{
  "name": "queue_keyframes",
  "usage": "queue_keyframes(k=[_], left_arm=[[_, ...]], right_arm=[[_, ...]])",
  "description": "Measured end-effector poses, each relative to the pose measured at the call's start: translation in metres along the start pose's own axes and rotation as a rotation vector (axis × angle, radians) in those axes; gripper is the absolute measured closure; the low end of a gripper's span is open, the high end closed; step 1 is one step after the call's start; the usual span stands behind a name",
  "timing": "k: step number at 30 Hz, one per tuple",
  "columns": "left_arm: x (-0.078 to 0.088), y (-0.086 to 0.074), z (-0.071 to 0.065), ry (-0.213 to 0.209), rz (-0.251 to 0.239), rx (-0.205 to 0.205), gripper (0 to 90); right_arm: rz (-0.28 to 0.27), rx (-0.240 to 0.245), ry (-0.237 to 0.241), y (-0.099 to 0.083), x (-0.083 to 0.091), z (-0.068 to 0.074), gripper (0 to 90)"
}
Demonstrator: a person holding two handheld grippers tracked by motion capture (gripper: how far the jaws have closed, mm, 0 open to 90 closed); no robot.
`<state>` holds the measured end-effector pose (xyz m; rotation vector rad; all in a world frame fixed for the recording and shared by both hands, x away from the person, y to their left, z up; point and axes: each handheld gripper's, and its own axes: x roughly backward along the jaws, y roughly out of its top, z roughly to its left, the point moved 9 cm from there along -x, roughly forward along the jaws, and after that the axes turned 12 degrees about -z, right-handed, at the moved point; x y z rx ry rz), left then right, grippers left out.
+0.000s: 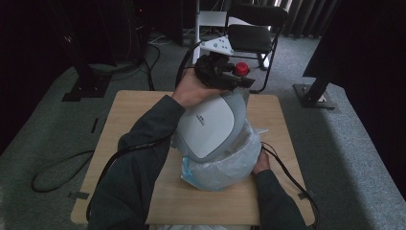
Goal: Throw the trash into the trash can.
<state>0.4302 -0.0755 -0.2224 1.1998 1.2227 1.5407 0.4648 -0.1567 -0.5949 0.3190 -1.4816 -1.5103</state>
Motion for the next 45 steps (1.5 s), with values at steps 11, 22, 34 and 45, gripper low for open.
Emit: queue_keyframes(k=[11, 22, 34, 45], left_arm=[[0.002, 0.001, -0.002, 0.007, 0.011, -0.011, 58.9], [-0.004, -0.006, -0.003, 0.004, 0.058, -0.033, 58.7], [0.031, 0.014, 0.009, 0.066, -0.063, -0.017, 51.2], [0.079, -0.01, 0.038, 0.172, -0.103, 0.035, 50.6]], right_arm=[[0.001, 0.0, -0.001, 0.0, 0.0, 0.0, 90.0], [0.003, 0.002, -0.003, 0.0, 0.0, 0.0, 90.0], [0.013, 0.003, -0.004, 0.001, -0.001, 0.001, 90.0], [0.012, -0.001, -0.001, 0.001, -0.002, 0.001, 90.0]])
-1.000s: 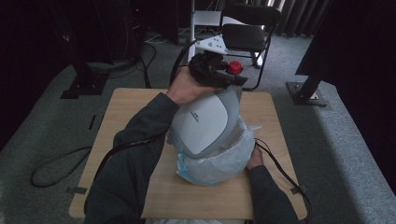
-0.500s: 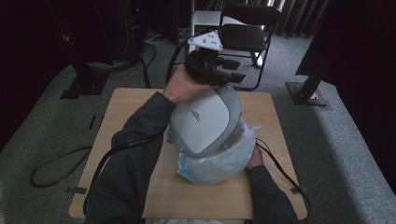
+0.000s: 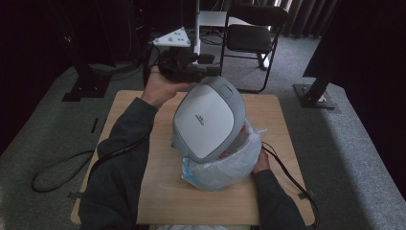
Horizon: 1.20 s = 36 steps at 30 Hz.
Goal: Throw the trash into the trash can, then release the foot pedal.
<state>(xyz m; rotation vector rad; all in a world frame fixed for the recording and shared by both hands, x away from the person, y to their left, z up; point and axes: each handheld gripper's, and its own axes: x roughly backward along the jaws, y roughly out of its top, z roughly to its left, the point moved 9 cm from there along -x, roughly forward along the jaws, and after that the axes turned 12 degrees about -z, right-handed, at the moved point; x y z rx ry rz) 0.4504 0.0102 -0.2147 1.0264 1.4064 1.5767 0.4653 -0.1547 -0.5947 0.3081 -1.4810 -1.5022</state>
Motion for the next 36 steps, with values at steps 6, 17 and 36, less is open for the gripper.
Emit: queue_keyframes(k=[6, 17, 36], left_arm=[[0.017, -0.018, 0.017, 0.044, -0.004, 0.043, 49.9], [0.045, -0.047, 0.047, 0.115, -0.038, 0.137, 49.7], [0.077, -0.113, 0.081, 0.206, -0.015, 0.258, 49.8]], right_arm=[[-0.002, 0.0, -0.001, 0.0, 0.0, 0.0, 90.0], [-0.005, -0.004, -0.001, 0.0, 0.0, 0.0, 90.0], [-0.014, 0.006, -0.023, 0.001, 0.002, 0.002, 90.0]])
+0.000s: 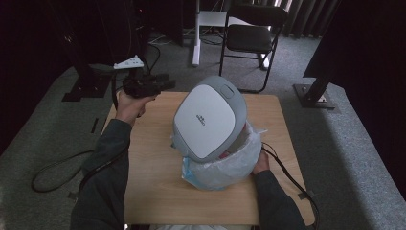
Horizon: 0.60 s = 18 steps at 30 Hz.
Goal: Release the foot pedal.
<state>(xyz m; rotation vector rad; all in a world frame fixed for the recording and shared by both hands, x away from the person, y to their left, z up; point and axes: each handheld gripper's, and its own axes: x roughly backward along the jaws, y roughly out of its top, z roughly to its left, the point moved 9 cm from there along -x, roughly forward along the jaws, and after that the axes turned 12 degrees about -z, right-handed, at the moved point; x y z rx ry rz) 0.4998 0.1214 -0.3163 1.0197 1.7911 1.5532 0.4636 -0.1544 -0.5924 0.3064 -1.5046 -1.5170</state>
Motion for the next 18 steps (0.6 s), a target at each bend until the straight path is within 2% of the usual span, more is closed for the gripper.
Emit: queue_keyframes(k=[4, 8, 10, 15, 18], left_arm=[[0.006, -0.005, 0.007, 0.015, -0.007, 0.018, 49.8], [0.009, -0.01, 0.012, 0.031, -0.007, 0.018, 49.8], [0.01, -0.012, 0.013, 0.035, -0.016, 0.016, 49.7], [0.013, -0.019, 0.019, 0.056, -0.015, 0.015, 49.4], [0.017, -0.022, 0.021, 0.065, -0.027, 0.023, 49.2]], right_arm=[[-0.007, 0.005, 0.0, 0.003, 0.002, 0.001, 90.0], [-0.037, 0.015, 0.005, 0.01, 0.007, 0.003, 90.0], [-0.033, 0.038, -0.027, 0.013, 0.011, 0.002, 90.0], [-0.103, 0.045, -0.098, 0.025, 0.028, -0.009, 90.0], [-0.095, 0.058, -0.15, 0.025, 0.037, -0.019, 90.0]])
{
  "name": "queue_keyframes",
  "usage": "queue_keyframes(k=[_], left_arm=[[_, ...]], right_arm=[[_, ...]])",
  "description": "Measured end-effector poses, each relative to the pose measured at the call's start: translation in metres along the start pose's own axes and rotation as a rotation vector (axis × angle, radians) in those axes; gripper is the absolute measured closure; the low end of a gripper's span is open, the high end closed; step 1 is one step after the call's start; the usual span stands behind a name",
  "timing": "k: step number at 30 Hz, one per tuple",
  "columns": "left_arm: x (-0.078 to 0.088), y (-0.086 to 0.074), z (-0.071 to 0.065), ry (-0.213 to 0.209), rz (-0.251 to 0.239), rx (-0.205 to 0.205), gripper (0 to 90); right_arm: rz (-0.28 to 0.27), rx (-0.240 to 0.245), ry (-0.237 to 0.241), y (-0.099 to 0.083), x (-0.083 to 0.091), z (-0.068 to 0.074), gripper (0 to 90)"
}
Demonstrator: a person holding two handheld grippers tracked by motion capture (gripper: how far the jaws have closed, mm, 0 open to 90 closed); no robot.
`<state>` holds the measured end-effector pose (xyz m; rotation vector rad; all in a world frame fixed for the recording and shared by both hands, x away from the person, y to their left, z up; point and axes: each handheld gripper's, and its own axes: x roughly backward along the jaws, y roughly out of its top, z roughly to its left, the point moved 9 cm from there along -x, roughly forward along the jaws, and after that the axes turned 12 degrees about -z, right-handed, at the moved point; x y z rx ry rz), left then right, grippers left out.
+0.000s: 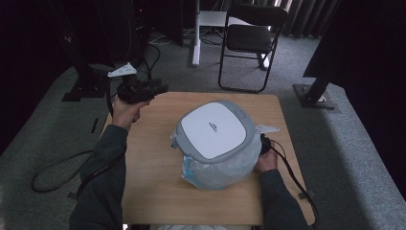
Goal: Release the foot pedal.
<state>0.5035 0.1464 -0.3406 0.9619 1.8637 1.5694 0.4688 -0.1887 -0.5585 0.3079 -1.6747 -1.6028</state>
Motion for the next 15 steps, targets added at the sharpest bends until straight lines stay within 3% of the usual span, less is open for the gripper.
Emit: queue_keyframes(k=[7, 12, 15], left_arm=[[0.013, -0.009, 0.006, 0.05, -0.027, -0.021, 48.2], [0.023, -0.025, 0.01, 0.102, -0.043, -0.034, 48.0], [0.029, -0.036, 0.013, 0.137, -0.042, -0.049, 48.0]], right_arm=[[0.052, 0.046, -0.132, -0.016, 0.011, -0.022, 90.0], [0.075, 0.009, -0.226, -0.032, 0.017, -0.042, 89.6], [0.087, -0.022, -0.261, -0.039, 0.018, -0.052, 84.7]])
